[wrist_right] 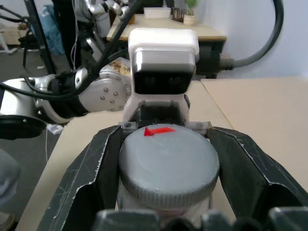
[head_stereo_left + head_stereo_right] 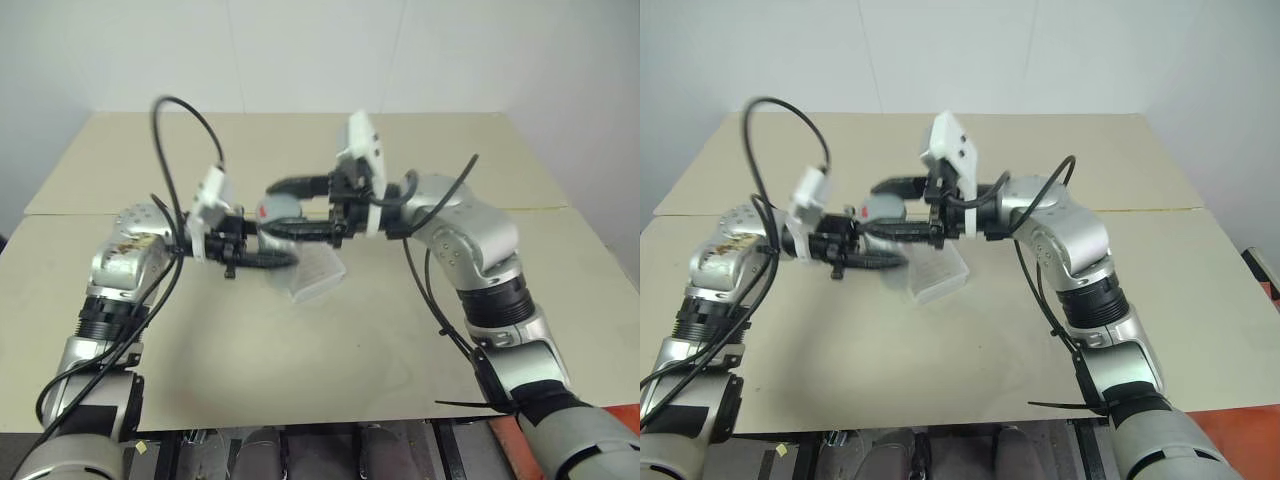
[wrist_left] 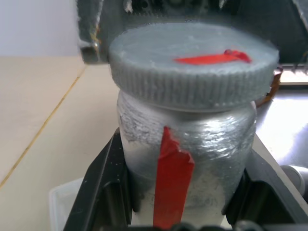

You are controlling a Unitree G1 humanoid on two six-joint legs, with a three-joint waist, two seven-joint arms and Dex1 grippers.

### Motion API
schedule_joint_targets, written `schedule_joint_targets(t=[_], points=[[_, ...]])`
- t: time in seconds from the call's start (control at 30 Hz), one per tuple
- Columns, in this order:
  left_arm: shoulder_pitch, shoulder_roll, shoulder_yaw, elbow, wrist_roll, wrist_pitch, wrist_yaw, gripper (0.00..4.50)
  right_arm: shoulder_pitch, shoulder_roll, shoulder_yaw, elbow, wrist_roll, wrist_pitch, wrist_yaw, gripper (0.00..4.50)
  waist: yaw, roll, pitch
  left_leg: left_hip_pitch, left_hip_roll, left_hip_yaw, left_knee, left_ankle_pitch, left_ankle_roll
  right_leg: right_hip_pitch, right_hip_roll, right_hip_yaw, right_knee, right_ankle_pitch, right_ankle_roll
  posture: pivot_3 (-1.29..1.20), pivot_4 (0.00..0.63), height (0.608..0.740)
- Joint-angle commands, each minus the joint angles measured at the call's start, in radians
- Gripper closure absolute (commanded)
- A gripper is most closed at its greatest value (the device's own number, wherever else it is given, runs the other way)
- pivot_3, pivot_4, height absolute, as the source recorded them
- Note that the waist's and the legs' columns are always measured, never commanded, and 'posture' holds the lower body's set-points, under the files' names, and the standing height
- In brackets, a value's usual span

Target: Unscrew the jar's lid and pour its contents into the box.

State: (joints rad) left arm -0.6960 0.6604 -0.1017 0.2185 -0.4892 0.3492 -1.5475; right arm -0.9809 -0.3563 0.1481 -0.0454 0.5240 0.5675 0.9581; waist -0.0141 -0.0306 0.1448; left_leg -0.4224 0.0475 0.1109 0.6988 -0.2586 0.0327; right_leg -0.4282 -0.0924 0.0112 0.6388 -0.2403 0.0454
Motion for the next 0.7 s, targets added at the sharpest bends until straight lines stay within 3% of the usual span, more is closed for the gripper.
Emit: schedule_joint_targets(t=[0.03, 0.3, 0.7], points=[[0.028, 0.012, -0.025, 0.008, 0.015, 0.012, -0.042, 2.56, -0.038, -0.025, -0.109, -0.042, 0.013, -0.077, -0.016, 1.71, 0.001, -0.001, 0.000, -0.001, 0.001, 0.000, 0.000, 0.000, 0.000, 0.000, 0.000, -0.001, 0.000, 0.000, 0.000, 0.00, 0.150, 0.740], [0.003, -0.015, 0.018, 0.031, 0.008, -0.015, 0.007, 2.56, 0.001, -0.037, -0.125, -0.070, 0.002, -0.062, -0.042, 1.71, 0.000, -0.001, 0.000, 0.000, 0.001, -0.001, 0.000, -0.002, 0.004, 0.000, 0.001, -0.001, 0.001, 0.000, 0.000, 0.00, 0.150, 0.740], [-0.055, -0.030, 0.157, 0.074, 0.018, -0.079, 0.165, 2.56, 0.393, -0.074, -0.188, -0.179, -0.143, 0.054, -0.410, 1.71, 0.002, -0.001, 0.000, -0.001, 0.001, -0.001, 0.000, -0.001, 0.001, 0.000, 0.000, -0.001, -0.001, 0.000, 0.000, 0.00, 0.150, 0.740]])
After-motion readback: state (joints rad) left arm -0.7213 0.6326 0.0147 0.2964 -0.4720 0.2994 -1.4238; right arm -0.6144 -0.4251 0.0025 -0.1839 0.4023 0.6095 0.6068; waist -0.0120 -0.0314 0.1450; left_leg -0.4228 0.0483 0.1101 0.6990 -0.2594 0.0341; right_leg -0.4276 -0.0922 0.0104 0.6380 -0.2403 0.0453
